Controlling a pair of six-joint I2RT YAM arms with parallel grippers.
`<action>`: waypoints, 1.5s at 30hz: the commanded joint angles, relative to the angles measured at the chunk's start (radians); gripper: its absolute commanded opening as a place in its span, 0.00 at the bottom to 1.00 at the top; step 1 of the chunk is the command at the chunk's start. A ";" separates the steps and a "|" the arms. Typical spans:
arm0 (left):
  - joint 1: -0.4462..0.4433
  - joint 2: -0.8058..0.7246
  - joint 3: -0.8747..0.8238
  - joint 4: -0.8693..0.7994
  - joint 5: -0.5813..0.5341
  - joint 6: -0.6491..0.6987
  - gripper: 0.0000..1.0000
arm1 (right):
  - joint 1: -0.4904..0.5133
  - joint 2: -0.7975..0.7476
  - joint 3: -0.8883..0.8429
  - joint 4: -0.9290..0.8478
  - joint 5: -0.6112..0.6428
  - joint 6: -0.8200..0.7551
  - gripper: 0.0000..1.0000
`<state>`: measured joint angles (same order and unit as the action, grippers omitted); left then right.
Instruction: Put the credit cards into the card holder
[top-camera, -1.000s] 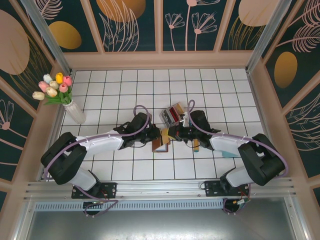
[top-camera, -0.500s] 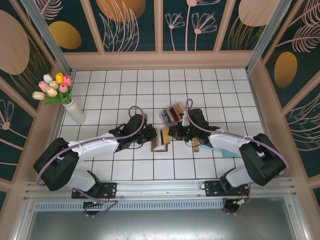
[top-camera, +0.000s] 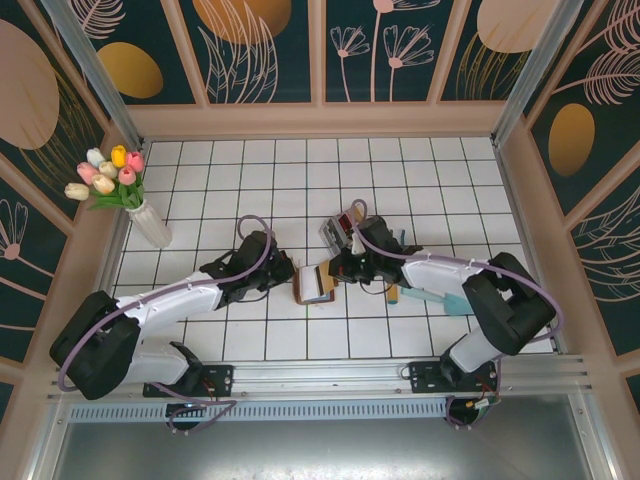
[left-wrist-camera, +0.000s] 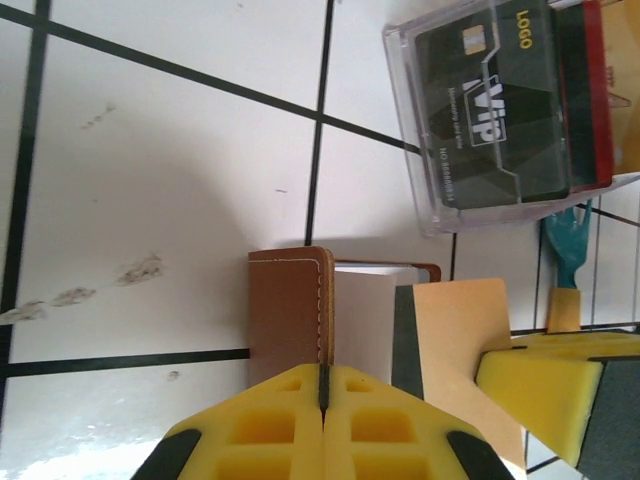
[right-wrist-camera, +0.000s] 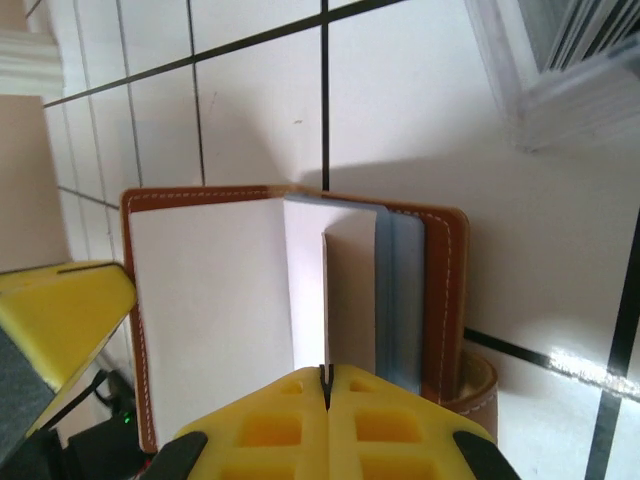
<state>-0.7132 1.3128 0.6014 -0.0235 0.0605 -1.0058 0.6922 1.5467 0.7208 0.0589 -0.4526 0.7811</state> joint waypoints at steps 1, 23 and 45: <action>0.000 0.012 -0.033 -0.121 -0.023 0.056 0.00 | 0.033 0.030 0.071 -0.104 0.099 -0.057 0.00; 0.001 0.064 -0.056 0.014 0.090 0.064 0.41 | 0.055 0.048 0.106 -0.109 0.087 -0.076 0.00; 0.000 0.104 -0.003 0.039 0.124 0.097 0.06 | 0.038 -0.118 0.102 -0.379 0.413 -0.168 0.00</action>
<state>-0.7124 1.4048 0.5793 0.0048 0.1730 -0.9268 0.7326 1.4296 0.8093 -0.2596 -0.0971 0.6407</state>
